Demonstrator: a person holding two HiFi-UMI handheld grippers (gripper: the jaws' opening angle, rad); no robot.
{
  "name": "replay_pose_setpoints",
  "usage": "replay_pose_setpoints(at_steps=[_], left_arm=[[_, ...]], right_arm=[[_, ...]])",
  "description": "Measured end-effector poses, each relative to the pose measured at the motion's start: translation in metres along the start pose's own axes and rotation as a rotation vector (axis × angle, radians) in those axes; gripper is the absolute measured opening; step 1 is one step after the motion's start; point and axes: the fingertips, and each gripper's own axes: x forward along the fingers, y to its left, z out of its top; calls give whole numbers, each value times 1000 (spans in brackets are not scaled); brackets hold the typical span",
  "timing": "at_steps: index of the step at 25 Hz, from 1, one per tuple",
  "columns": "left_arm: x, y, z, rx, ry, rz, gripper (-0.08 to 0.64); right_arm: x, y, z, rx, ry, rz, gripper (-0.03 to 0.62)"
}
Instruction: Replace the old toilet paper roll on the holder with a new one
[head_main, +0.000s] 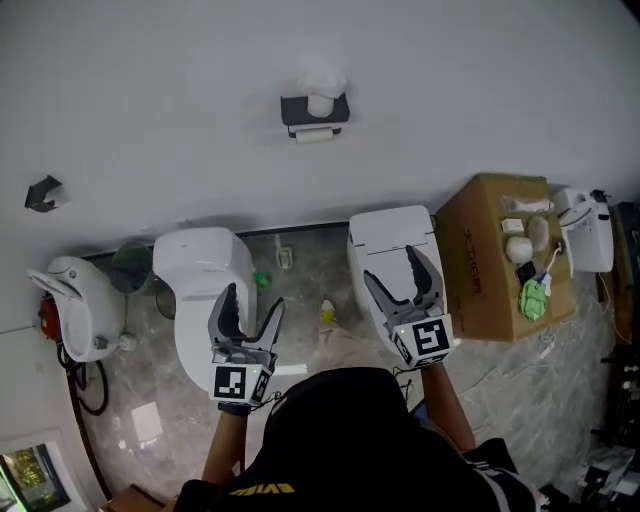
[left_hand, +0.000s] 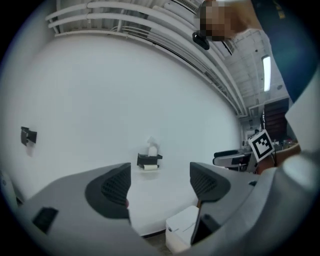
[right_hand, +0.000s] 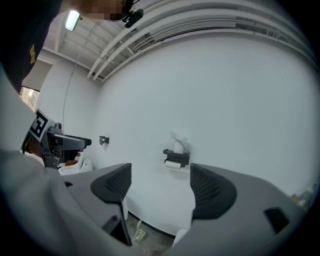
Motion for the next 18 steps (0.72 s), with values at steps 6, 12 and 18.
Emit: replay_pose_setpoints(at_steps=[6, 12, 18], left_arm=[[106, 30, 39, 80, -24, 39, 377], [163, 43, 41, 82, -17, 50, 377], [193, 54, 32, 82, -39, 36, 376]], right_arm=[[95, -70, 11, -32, 0, 43, 367], [143, -94, 15, -31, -13, 74, 354], [171, -97, 8, -79, -9, 85, 354]])
